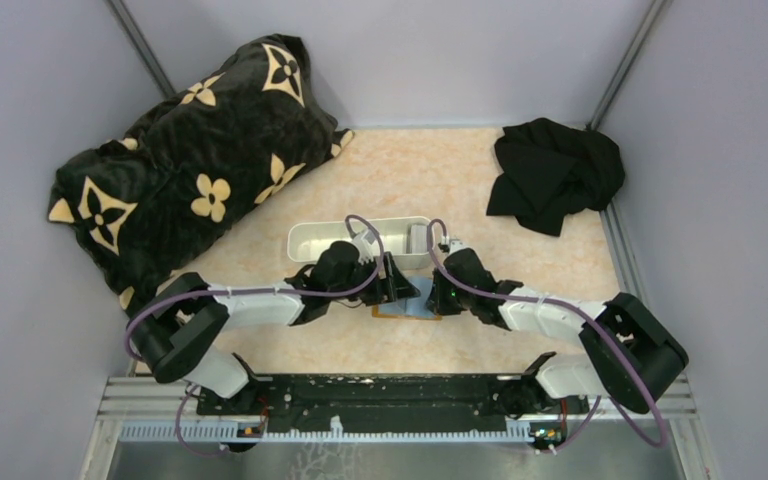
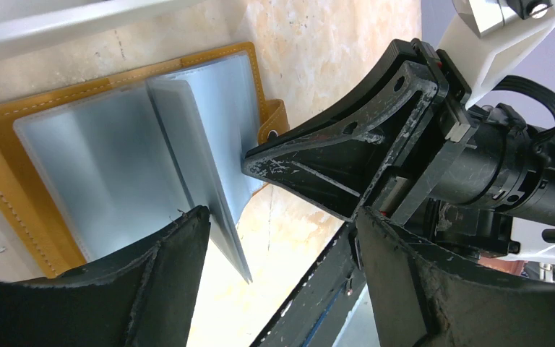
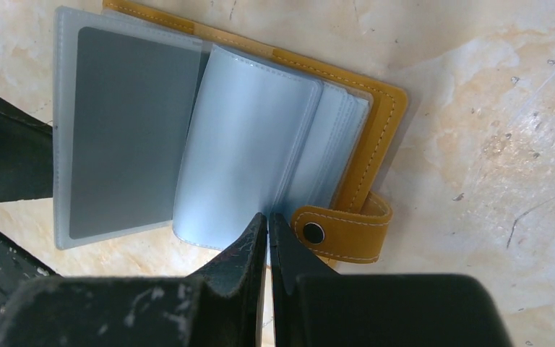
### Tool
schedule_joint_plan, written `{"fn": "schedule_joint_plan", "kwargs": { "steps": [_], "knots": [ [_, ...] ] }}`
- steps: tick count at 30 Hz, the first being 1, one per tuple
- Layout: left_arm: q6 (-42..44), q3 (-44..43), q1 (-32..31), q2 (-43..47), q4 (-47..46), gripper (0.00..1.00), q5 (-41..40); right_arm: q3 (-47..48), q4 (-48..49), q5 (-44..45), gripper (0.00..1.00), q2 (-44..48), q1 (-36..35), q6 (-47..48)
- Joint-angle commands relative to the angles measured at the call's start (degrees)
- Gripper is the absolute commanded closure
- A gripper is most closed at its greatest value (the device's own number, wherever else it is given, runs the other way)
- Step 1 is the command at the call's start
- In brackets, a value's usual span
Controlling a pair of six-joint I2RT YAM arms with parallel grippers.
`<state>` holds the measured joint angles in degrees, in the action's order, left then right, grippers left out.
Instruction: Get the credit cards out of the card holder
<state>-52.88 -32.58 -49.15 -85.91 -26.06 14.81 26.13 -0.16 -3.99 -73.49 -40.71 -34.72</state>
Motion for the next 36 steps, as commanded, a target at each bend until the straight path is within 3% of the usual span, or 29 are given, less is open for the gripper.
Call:
{"fn": "schedule_joint_plan", "kwargs": {
  "steps": [1, 17, 24, 36],
  "knots": [
    [0.6, -2.4, -0.7, -1.5, -1.5, 0.19, 1.2, -2.2, -3.2, 0.1, 0.94, -0.2, -0.1, -0.1],
    [0.9, -6.9, -2.0, -8.7, -3.8, 0.19, 4.6, 6.5, -22.7, 6.4, 0.94, 22.1, 0.0, 1.1],
    [2.1, -5.7, -1.9, -6.8, -3.0, 0.19, 2.9, 5.0, -20.0, 5.5, 0.94, 19.0, 0.1, 0.6],
    [3.7, 0.0, -0.7, -2.6, 0.6, 0.19, -2.2, 4.6, -9.9, 3.9, 0.94, 5.9, 0.1, 1.0]
  ]
}}
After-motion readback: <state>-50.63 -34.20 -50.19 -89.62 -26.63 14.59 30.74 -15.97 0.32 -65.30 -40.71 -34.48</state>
